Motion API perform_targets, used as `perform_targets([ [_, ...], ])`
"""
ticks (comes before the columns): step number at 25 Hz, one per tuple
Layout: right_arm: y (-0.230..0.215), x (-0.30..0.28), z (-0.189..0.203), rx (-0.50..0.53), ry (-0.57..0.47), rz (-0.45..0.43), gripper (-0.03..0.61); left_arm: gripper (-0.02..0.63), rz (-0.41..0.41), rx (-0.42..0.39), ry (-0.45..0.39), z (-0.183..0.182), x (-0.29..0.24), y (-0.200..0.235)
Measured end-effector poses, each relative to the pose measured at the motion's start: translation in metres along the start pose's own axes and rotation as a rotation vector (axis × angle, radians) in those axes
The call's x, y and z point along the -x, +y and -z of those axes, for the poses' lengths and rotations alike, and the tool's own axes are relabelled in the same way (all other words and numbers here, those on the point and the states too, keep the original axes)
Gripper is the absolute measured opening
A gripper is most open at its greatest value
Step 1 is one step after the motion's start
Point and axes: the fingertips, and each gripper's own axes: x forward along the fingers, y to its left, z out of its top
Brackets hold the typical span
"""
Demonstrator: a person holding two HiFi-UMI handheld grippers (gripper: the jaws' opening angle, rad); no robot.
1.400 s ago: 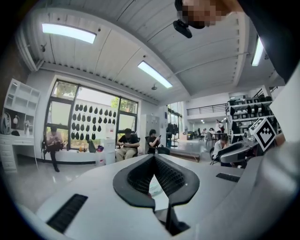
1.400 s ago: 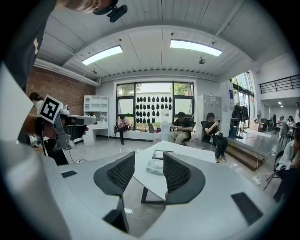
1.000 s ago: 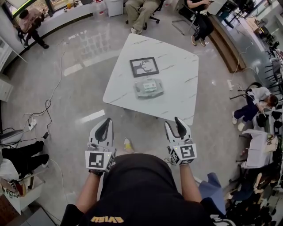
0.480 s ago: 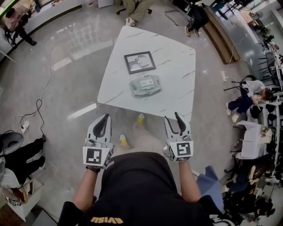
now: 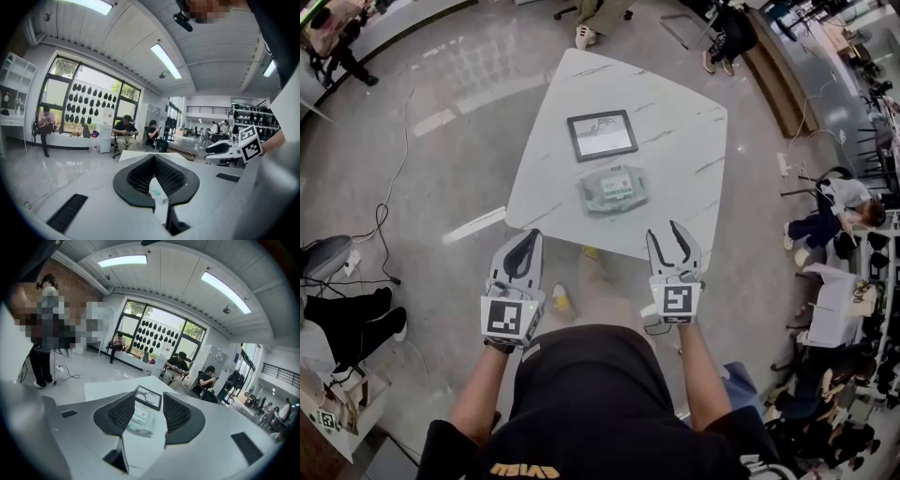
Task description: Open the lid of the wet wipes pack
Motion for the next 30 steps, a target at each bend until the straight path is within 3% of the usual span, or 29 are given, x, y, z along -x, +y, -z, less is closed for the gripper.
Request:
perform_targets([
  [2,0.003,-0.016,0.004,0.065,0.013,-0.015,0.189,0.017,-0.001,0.002,0.014,0.005,-0.012,0.003],
  [7,0.005,-0.064,0.028,0.077,0.055,-0.055,0.189,0.017,0.021,0.026,0.061,0.039,-0.064,0.002],
  [22,0.041,-0.154,0.1,0.295,0.139,-0.243,0.189,0.017,0.054,0.086,0.241,0.127,-0.163,-0.003],
  [30,0.061,-0.178,0.129,0.492,0.144,-0.336,0.173,0.017,0.059,0.145,0.343,0.173,-0.198,-0.01],
])
